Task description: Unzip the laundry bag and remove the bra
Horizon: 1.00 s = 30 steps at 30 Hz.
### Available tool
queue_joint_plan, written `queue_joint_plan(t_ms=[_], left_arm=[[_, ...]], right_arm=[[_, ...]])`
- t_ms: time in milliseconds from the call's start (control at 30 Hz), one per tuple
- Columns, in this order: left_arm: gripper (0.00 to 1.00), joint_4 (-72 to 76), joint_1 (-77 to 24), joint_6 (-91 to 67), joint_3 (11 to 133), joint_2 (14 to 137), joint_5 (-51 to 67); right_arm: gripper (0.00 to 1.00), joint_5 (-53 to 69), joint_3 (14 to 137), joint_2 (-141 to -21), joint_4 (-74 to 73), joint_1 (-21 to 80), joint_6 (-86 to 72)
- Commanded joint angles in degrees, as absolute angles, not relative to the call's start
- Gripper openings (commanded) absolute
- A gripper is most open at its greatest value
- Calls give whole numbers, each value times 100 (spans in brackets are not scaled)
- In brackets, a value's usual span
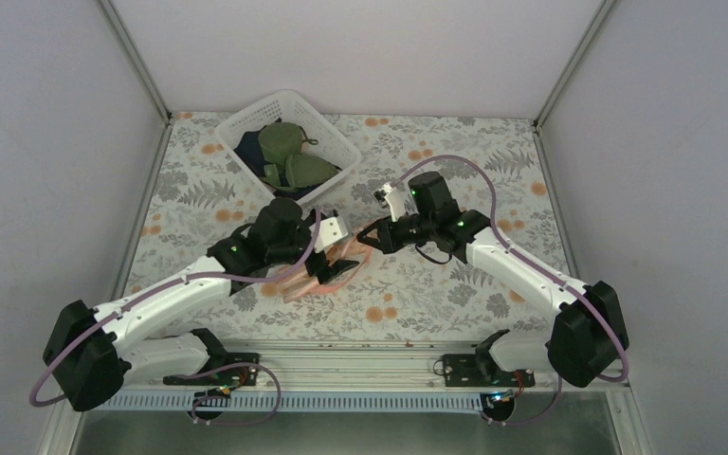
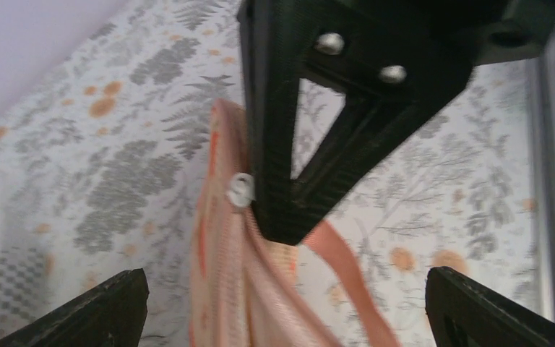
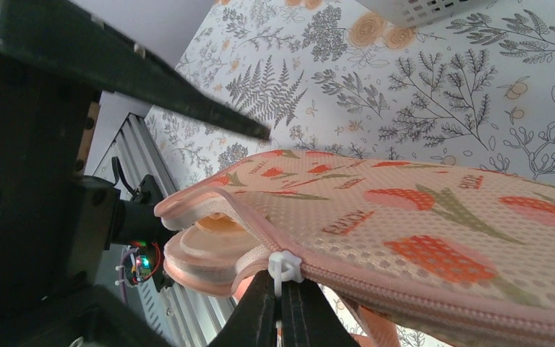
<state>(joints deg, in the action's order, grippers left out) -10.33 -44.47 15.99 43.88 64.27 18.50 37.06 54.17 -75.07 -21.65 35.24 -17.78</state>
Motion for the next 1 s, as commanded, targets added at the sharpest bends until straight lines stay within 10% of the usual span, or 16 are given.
queue_joint_plan(t_ms=[0,600,967], left_arm=[[94,-375,-4487,2307,4278,6530,1098],[4,-433,-4500,2865,4104,6804,1477],[2,-1065,-4500,3369,3989,6174,1438]], right_arm=[[4,3960,5467,-7412,-1961,3577,-1674],[4,4052,5457,-7359,-2062,3569,-1408],[4,3693,5082,-6957,-2466,2634,-1321]])
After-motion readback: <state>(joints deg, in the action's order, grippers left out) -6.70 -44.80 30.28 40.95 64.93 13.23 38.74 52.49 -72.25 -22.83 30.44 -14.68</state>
